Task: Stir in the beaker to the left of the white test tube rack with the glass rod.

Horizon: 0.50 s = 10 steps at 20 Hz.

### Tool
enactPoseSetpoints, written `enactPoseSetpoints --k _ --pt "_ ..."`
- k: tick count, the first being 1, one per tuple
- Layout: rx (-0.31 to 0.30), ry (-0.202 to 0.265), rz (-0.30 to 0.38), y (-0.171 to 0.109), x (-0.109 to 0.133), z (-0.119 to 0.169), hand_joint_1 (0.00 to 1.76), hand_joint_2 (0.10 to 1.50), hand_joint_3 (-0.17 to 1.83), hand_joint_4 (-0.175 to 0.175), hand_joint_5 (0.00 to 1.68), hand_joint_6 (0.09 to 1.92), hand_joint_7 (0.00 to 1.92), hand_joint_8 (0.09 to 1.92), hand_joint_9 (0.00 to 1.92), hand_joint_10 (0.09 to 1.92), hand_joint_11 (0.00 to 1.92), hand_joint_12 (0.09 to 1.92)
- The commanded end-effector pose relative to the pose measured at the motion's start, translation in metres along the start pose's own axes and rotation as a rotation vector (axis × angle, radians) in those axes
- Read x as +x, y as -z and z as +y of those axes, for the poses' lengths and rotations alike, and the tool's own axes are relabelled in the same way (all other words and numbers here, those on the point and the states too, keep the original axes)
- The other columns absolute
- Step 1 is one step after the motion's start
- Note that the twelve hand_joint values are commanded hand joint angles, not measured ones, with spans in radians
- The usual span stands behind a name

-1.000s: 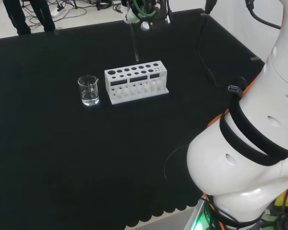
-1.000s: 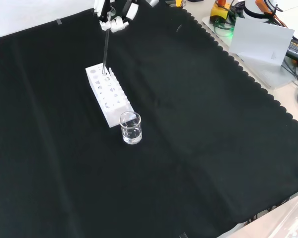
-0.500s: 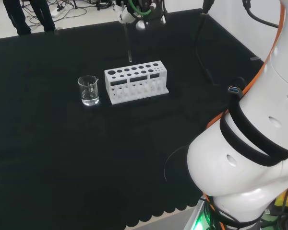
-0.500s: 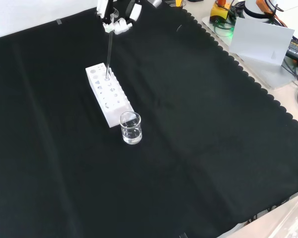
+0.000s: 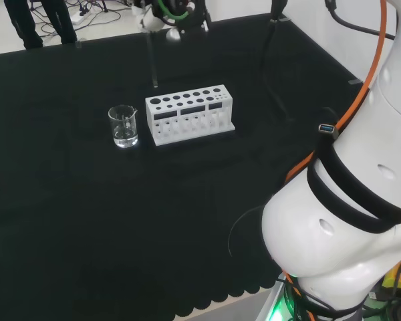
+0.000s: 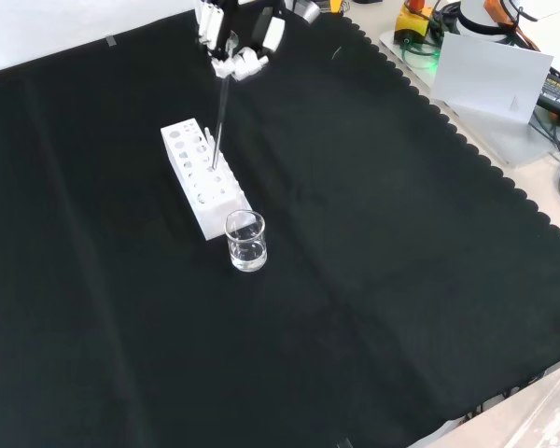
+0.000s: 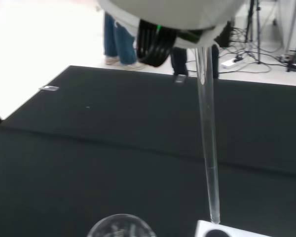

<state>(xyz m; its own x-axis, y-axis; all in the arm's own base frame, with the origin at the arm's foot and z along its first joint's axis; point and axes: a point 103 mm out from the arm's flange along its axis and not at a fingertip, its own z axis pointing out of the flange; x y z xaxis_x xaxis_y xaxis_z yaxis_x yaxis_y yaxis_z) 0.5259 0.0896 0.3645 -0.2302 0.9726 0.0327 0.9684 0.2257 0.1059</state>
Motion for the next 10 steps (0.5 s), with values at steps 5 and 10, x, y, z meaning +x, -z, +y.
enactPoseSetpoints --k 5,10 --pt "0.01 0.081 0.005 -0.007 0.04 0.005 1.32 0.64 0.76 -0.175 1.21 0.56 1.24 1.05 1.64 0.82 1.65 0.78" --pt "0.012 0.108 0.007 -0.008 0.053 0.008 1.32 0.64 0.76 -0.175 1.21 0.56 1.24 1.05 1.64 0.82 1.65 0.78"
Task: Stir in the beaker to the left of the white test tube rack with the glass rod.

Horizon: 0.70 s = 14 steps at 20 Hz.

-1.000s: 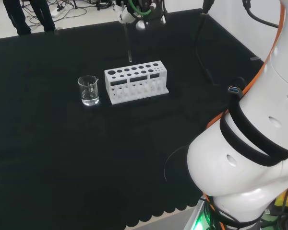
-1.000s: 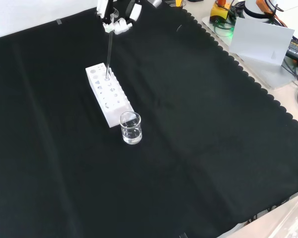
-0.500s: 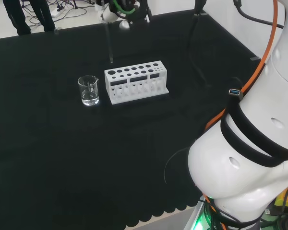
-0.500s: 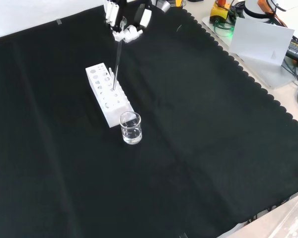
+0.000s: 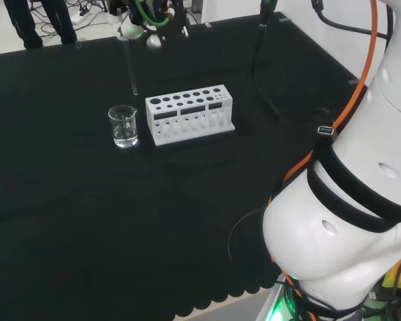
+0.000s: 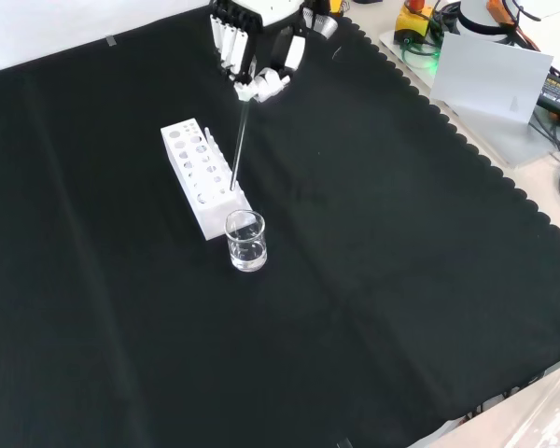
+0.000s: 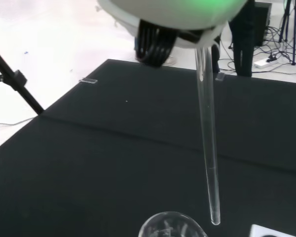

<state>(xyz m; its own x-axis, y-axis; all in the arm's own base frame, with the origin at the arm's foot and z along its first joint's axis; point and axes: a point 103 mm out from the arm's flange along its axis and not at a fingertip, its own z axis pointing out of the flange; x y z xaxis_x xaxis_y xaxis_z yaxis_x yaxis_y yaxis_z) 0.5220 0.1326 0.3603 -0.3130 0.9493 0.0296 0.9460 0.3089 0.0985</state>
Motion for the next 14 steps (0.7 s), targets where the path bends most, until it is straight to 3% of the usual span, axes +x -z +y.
enactPoseSetpoints --k 1,14 --pt "0.003 0.027 0.001 -0.003 0.013 0.004 1.32 0.64 0.76 -0.175 1.21 0.56 1.24 1.05 1.64 0.82 1.65 0.78" --pt "0.038 0.066 0.007 -0.028 0.033 0.012 1.32 0.64 0.75 -0.175 1.21 0.56 1.24 1.05 1.64 0.82 1.65 0.79"
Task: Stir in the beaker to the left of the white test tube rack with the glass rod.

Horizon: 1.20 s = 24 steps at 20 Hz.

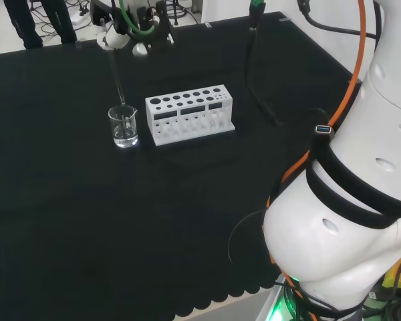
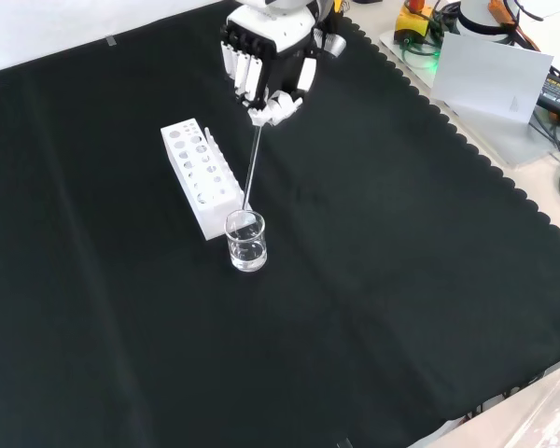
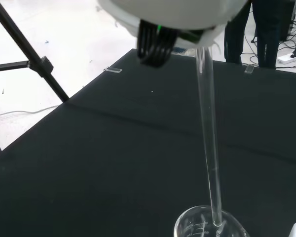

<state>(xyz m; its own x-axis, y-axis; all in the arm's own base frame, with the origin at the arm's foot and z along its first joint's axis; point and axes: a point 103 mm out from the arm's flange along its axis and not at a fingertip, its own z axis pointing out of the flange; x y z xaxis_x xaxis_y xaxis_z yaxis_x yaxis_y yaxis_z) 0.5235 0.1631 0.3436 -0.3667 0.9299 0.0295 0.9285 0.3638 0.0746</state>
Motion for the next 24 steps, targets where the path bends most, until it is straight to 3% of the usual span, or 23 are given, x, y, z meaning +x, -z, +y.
enactPoseSetpoints --k 1,17,24 --pt "0.015 0.008 0.002 -0.012 0.005 0.004 1.32 0.64 0.75 -0.175 1.21 0.56 1.24 1.05 1.64 0.82 1.65 0.79" --pt "0.055 0.021 0.031 -0.06 -0.014 0.025 1.32 0.64 0.75 -0.175 1.21 0.56 1.24 1.05 1.64 0.82 1.65 0.79" --pt "0.073 0.027 -0.002 -0.088 -0.027 0.027 1.32 0.64 0.75 -0.175 1.21 0.56 1.24 1.04 1.64 0.82 1.65 0.79"
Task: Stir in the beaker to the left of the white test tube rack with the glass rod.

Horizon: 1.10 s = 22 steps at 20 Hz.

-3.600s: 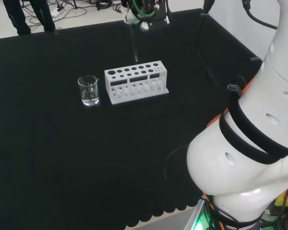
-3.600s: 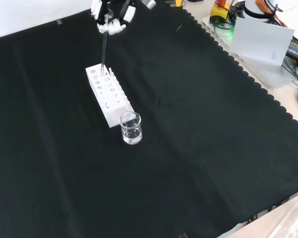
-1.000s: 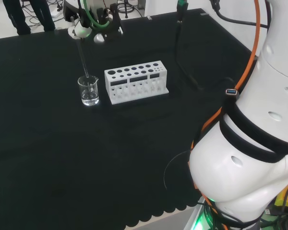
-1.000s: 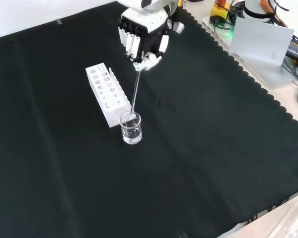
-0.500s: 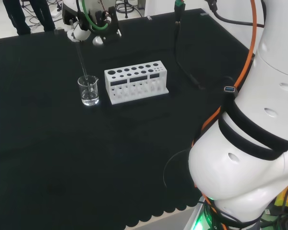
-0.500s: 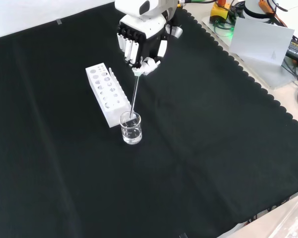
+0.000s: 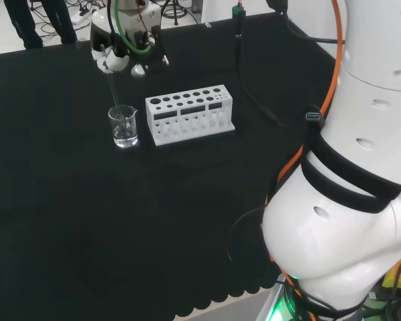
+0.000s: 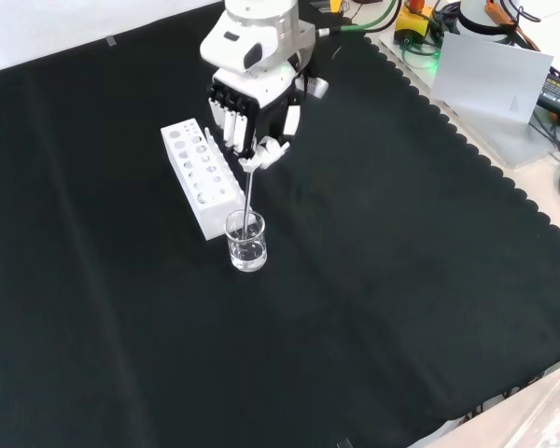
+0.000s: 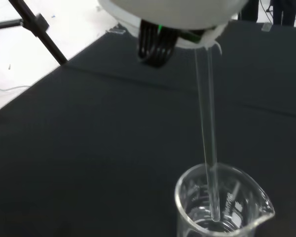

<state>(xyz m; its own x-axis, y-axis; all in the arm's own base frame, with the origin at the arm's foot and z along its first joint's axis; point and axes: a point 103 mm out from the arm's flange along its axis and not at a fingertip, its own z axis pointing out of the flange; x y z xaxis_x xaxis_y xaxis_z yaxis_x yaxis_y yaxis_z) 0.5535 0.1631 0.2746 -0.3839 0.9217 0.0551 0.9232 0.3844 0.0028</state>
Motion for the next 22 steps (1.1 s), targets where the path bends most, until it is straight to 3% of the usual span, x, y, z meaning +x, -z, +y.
enactPoseSetpoints --k 1,9,15,22 --pt "0.003 0.011 -0.034 -0.019 -0.015 0.005 1.32 0.64 0.75 -0.175 1.21 0.56 1.24 1.04 1.64 0.82 1.65 0.79" --pt "0.021 0.028 -0.044 -0.035 -0.017 0.007 1.32 0.64 0.75 -0.175 1.21 0.56 1.24 1.04 1.64 0.82 1.65 0.79" --pt "0.026 0.026 -0.042 -0.033 -0.019 0.001 1.32 0.64 0.75 -0.175 1.21 0.56 1.24 1.04 1.64 0.82 1.65 0.79" --pt "0.024 0.019 -0.041 -0.022 -0.004 -0.022 1.32 0.64 0.75 -0.175 1.21 0.56 1.25 1.04 1.64 0.82 1.65 0.79"
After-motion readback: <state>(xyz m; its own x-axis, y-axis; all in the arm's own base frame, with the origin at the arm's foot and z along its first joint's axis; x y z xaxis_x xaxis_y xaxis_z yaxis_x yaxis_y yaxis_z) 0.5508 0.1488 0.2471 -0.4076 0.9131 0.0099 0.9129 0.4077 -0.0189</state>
